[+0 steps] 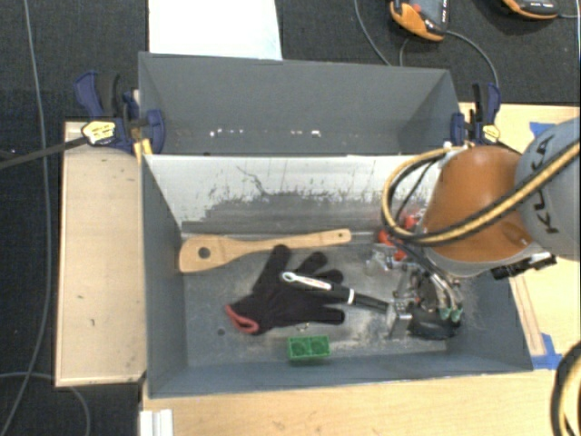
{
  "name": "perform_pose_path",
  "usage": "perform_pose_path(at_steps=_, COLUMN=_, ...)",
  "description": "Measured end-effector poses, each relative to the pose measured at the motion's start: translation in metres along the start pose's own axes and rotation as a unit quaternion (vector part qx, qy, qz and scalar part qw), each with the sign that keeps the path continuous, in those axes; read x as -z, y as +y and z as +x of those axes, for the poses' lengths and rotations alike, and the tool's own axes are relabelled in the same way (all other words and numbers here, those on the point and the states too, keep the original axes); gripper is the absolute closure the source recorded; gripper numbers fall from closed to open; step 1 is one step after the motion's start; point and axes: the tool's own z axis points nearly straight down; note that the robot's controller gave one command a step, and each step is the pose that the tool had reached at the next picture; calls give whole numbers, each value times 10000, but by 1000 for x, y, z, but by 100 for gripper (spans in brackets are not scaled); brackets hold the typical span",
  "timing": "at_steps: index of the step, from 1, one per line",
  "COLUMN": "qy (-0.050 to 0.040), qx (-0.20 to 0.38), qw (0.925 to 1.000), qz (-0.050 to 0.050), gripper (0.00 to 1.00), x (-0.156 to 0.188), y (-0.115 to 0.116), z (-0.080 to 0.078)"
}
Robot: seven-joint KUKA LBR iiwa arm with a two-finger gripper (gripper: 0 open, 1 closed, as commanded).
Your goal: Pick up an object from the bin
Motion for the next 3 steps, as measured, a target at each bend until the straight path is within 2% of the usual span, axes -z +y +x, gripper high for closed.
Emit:
perform_pose_path(at_steps=1, qy=0, qx=0, qw=10000, qz=0, gripper=0, x=0, y=0, z=0)
perform_pose_path(at_steps=2, qy=-2, qx=1031, qw=9947, qz=-13, gripper=0, x=-12, y=60, z=-6)
perform_pose_path(at_steps=3, qy=14, qx=163, qw=9999, qz=3, gripper=0, x=-66, y=39, z=-24)
